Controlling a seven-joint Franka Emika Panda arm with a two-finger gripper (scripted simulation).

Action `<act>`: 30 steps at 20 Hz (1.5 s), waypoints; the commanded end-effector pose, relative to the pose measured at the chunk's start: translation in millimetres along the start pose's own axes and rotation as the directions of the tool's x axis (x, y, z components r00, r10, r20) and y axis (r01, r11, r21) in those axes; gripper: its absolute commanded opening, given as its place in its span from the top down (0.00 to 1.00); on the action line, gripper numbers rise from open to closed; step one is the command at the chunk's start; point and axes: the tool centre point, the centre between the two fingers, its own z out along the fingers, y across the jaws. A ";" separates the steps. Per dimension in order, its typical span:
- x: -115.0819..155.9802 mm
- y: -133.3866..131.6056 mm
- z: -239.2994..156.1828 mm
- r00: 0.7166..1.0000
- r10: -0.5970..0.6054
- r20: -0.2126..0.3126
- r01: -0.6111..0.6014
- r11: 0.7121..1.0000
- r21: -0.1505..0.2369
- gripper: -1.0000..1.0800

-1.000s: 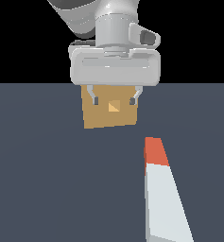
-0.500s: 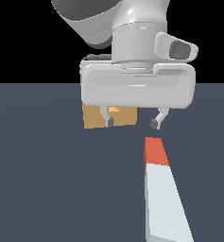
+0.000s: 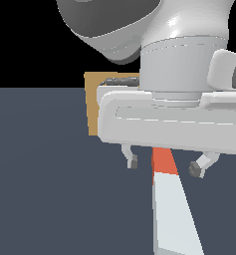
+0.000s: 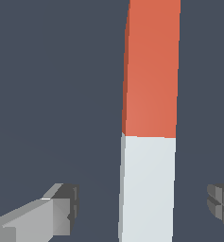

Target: Insert the peg into the horizontal hole in a box.

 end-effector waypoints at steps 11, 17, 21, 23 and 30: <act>-17.7 11.3 9.3 0.999 0.033 0.000 -0.033 0.999 -0.003 0.04; -17.4 11.1 29.1 0.999 0.033 0.000 -0.033 0.999 -0.003 0.04; -17.4 10.6 51.1 0.999 0.034 -0.001 -0.034 0.999 -0.003 0.04; -17.4 10.7 57.3 0.999 0.034 -0.001 -0.034 0.999 -0.003 0.04; -17.5 12.2 58.9 0.999 0.034 -0.001 -0.034 0.999 -0.003 1.00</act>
